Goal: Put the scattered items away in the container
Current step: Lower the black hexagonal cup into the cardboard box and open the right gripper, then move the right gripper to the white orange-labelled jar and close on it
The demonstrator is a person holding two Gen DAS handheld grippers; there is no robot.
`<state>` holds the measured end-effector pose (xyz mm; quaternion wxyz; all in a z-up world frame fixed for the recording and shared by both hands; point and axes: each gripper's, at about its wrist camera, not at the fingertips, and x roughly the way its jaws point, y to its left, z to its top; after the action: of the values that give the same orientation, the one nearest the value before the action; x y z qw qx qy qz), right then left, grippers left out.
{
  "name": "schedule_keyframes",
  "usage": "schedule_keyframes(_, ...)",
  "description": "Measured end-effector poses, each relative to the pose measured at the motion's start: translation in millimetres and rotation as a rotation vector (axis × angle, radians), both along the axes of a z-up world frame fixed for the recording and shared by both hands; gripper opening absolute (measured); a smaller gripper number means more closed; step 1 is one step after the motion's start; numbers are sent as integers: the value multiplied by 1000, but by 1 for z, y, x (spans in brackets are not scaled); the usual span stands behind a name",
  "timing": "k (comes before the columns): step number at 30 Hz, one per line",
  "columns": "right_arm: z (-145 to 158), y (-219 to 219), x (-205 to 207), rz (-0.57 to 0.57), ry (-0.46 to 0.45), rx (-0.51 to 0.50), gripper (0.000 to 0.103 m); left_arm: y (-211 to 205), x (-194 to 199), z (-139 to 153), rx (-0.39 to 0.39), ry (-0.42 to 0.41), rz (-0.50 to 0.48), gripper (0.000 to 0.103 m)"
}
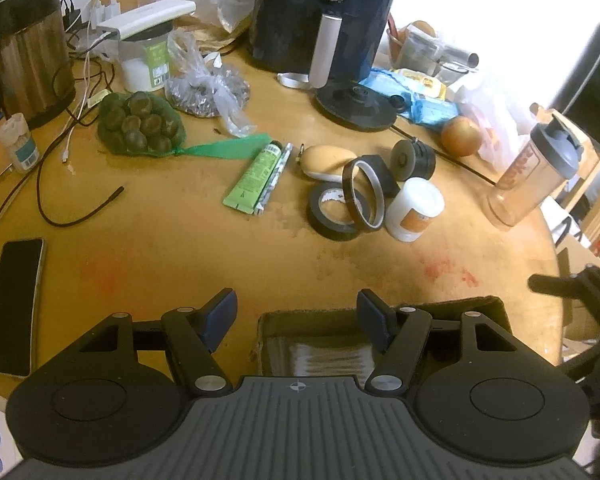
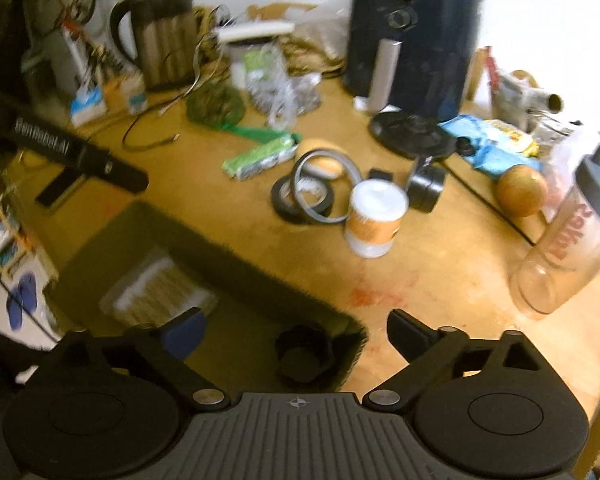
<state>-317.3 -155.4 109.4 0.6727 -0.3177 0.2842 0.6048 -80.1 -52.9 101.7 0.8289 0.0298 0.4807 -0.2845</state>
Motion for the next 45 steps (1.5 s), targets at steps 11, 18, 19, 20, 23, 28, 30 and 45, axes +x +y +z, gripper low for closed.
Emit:
schedule_keyframes(11,8,7,37,-146,51,16,103,-4,3,11,-25,-39,-14,66)
schedule_keyframes(18,7,16,48,-172,18,-4,103,-5,7,18,-15,-80,0,66)
schedule_keyframes(19,7,17,49,-176,15,1,103,-5,7,20,-7,-95,9,66)
schedule_keyframes(20,7,19,51,-183,10,8,103,-5,7,21,2,-111,18,66)
schedule_keyframes(23,6,25,56,-202,-7,14,103,-6,8,23,27,-146,32,72)
schedule_keyframes(28,4,36,62,-172,-40,35,103,-3,10,26,25,-193,51,95)
schedule_keyframes(30,4,41,63,-155,-52,34,103,-2,10,26,23,-209,51,103)
schedule_keyframes(45,-15,88,71,-56,-23,17,103,1,14,27,65,-227,-29,103)
